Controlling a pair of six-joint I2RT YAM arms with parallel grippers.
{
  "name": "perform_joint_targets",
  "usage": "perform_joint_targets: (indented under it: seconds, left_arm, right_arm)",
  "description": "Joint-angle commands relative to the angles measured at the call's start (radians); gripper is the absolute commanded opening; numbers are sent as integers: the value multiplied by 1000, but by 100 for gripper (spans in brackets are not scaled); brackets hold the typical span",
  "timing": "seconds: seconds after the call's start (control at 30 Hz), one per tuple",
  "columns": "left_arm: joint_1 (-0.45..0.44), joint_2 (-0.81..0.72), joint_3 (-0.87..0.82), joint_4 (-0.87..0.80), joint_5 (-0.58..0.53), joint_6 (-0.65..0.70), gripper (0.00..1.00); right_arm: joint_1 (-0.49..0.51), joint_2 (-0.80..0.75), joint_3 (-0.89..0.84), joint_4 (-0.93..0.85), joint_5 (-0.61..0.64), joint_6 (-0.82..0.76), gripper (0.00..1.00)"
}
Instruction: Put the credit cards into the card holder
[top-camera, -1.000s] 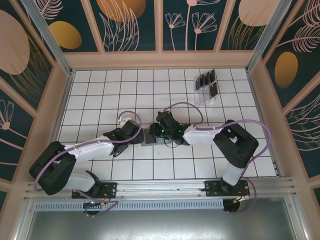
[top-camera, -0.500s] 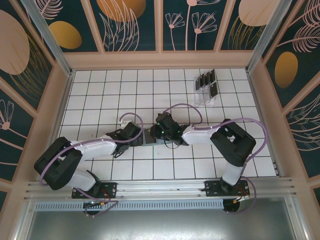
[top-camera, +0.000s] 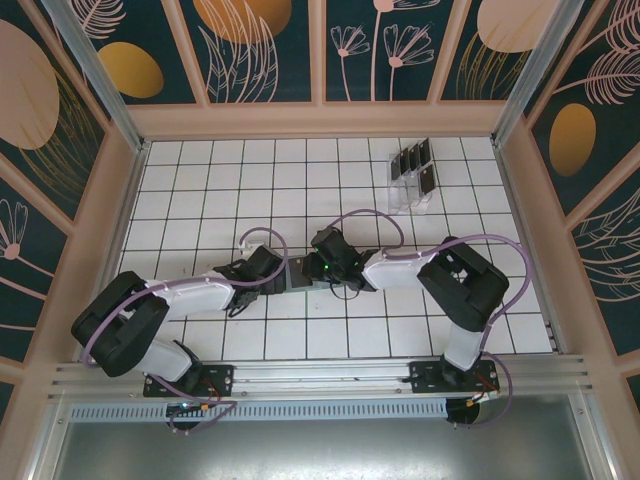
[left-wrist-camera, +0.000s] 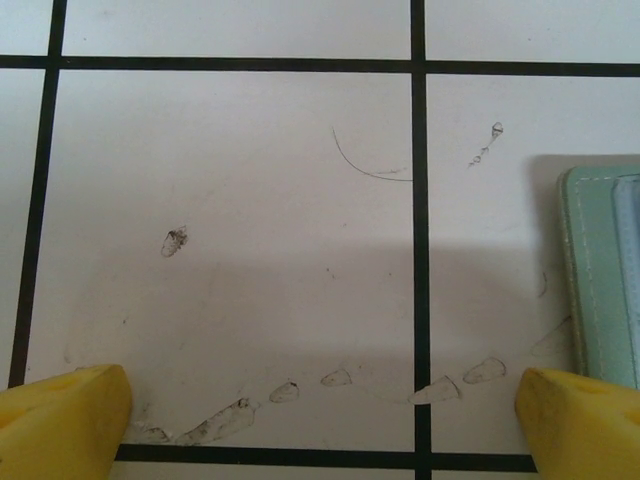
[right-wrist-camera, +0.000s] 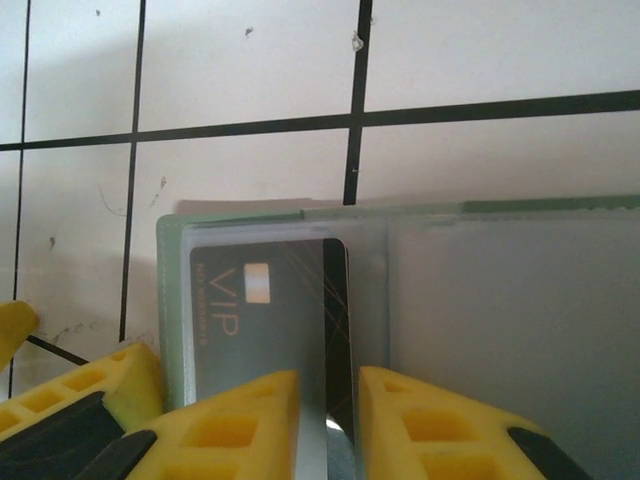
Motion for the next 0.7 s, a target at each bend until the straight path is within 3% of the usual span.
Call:
perform_joint_targets:
  seconds: [0.0, 0.53, 0.67]
  left_arm:
    - [5, 13, -16, 16, 9, 2, 99]
    - [4, 26, -25, 38, 29, 1, 98]
    - [4, 21, -23, 35, 29, 1, 99]
  right_arm:
    - [16, 13, 11, -35, 31, -16, 24]
    - [47, 50, 60, -49, 19, -13, 25]
    - [50, 45, 74, -67, 21, -16, 32]
